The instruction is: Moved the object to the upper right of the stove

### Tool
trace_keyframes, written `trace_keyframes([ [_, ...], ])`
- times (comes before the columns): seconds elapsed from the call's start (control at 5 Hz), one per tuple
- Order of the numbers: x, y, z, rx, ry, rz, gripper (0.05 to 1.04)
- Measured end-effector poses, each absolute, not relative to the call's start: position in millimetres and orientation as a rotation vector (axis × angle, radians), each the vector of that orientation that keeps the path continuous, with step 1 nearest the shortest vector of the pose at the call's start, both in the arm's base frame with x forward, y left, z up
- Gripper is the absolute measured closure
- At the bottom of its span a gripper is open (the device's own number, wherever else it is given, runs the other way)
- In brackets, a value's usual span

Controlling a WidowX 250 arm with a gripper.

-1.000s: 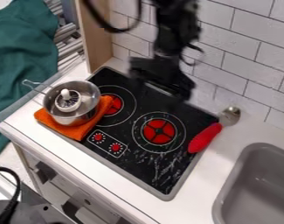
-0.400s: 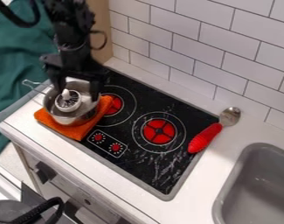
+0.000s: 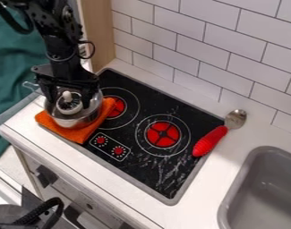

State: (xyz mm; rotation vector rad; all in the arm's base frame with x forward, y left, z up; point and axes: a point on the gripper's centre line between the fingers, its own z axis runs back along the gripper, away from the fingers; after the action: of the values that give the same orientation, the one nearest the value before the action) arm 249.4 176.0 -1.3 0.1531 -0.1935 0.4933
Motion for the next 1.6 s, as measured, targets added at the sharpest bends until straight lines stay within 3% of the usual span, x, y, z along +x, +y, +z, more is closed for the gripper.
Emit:
trace_keyframes([
  [0.4, 265, 183, -24, 0.131, -0.179, 0.515, 0.082],
  [0.8, 275, 182, -33, 0.120, -0.156, 0.512, 0.233],
  [1.0, 277, 176, -32, 0.126, -0.157, 0.503, 0.233],
  [1.2, 282, 169, -9, 0.170, -0.164, 0.466, 0.233],
  [1.4, 299, 152, 41, 0.269, -0.227, 0.400, 0.233],
  [1.6, 322, 121, 67, 0.317, -0.258, 0.324, 0.233],
])
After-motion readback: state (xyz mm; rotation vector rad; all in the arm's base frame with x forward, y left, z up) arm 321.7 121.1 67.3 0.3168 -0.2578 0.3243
